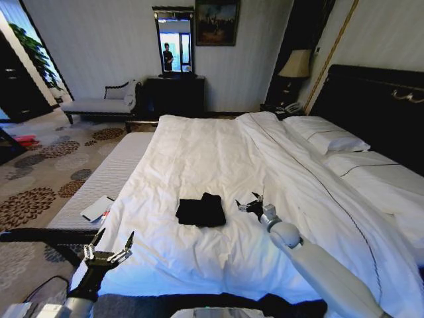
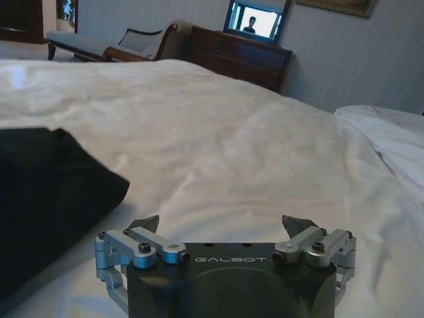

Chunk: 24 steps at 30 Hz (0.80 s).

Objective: Fold the clothes on the bed.

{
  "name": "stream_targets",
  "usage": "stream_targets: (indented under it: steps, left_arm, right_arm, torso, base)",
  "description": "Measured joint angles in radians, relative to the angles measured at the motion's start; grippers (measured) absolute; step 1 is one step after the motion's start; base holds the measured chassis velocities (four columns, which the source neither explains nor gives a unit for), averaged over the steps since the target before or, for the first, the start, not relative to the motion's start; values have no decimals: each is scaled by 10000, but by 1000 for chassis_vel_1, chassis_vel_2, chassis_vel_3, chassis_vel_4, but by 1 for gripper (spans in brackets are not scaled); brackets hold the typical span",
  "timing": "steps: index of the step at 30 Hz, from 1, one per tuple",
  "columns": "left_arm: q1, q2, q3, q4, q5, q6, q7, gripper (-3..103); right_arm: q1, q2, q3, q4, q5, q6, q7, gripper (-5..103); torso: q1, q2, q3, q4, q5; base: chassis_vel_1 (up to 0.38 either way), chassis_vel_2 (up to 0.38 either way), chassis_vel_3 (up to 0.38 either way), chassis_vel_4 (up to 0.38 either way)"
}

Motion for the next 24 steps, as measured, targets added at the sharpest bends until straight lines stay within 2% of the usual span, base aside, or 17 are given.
stream_targets:
  steps: [16,24]
  left_arm:
    - [0,0,0,0,0,0,0,100]
    - [0,0,0,0,0,0,0,100]
  right_arm:
    - [410,330,-926,373,-175,-236,-19,100]
    - [1143,334,-1988,308,-46,-388,-21,100]
  torso:
    - [0,-1,0,-2,-1]
    - [0,-1,0,-2,0]
  base:
    - [0,0,0,0]
    - [0,0,0,0]
